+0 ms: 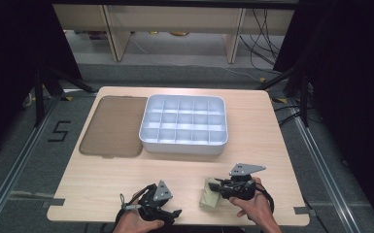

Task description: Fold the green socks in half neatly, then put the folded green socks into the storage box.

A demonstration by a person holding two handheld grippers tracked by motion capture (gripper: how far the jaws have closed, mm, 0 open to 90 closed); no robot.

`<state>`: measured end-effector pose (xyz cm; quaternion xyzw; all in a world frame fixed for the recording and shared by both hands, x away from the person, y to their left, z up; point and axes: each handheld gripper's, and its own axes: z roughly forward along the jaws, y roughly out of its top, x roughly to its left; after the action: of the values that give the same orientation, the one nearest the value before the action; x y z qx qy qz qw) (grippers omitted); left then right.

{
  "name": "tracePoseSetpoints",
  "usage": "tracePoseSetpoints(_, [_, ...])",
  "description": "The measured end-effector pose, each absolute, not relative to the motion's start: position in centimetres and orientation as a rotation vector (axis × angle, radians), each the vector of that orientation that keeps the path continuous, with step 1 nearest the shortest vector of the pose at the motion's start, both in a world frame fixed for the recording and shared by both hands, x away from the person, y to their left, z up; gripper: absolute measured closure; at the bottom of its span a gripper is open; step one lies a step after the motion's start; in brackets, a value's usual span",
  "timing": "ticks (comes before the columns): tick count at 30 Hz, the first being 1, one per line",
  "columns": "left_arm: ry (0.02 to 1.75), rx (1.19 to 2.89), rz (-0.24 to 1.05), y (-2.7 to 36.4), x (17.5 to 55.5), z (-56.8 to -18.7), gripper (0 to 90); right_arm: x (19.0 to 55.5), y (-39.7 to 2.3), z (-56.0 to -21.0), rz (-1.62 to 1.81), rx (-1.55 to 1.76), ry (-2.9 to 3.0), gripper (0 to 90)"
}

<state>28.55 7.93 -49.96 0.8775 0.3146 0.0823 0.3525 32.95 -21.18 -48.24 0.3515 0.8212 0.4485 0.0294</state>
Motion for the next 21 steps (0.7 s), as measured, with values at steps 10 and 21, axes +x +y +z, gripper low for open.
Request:
tracePoseSetpoints(10, [0.855, 2.272, 0.215, 9.2, 28.7, -50.5, 24.5, 32.8, -21.4, -47.7, 1.393, 1.078, 2.490, 74.0])
tracePoseSetpoints(21, [0.880, 2.263, 0.225, 9.6, 28.8, -50.7, 24.2, 34.1, -22.1, -46.4, 1.382, 1.018, 2.396, 73.9])
